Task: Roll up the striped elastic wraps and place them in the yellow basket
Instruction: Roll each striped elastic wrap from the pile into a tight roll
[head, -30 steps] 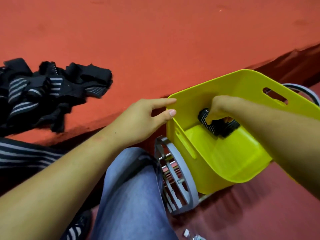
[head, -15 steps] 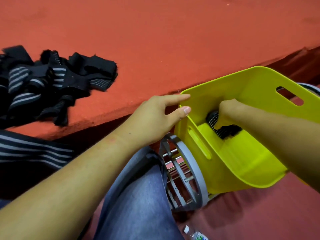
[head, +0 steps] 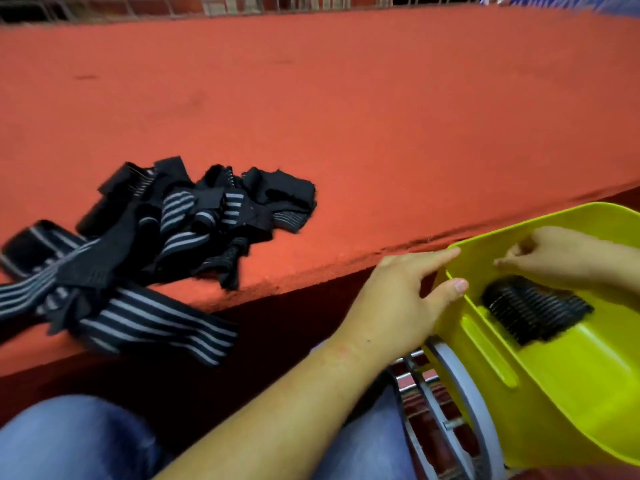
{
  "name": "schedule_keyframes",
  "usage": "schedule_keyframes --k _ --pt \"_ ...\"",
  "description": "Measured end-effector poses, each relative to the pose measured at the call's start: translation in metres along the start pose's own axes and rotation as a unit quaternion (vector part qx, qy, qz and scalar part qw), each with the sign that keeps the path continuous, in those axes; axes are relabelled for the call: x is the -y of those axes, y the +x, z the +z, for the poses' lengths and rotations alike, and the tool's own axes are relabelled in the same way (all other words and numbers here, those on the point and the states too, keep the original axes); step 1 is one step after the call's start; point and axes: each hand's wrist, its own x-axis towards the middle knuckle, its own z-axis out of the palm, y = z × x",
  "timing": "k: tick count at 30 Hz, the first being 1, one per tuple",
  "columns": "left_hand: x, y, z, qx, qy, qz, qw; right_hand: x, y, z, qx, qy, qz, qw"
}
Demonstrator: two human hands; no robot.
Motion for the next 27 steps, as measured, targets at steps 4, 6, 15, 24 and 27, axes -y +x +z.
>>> schedule_keyframes --k 4,6,15,24,27 --pt "0.009 -0.015 -0.024 -0.02 0.02 0.012 1.0 0.028 -0.041 -0.012 -0.054 0.177 -0.078 0.98" --pt "0.02 -0.024 -0.045 -0.043 0.038 0.01 0.998 0.05 -0.059 -0.013 -0.059 0.291 -0.111 0.948" --pt "0.088 -0.092 -0.14 -0.168 0.093 -0.088 0.977 0.179 -0.12 0.022 0.06 0.397 -0.282 0.871" --pt "0.165 -0.152 -0.218 -0.308 0.228 -0.167 0.908 0.274 -0.116 0.142 0.169 0.546 -0.267 0.776" --pt "0.187 -0.158 -0.234 -0.31 0.244 -0.222 0.892 0.303 -0.114 0.179 0.216 0.607 -0.236 0.727"
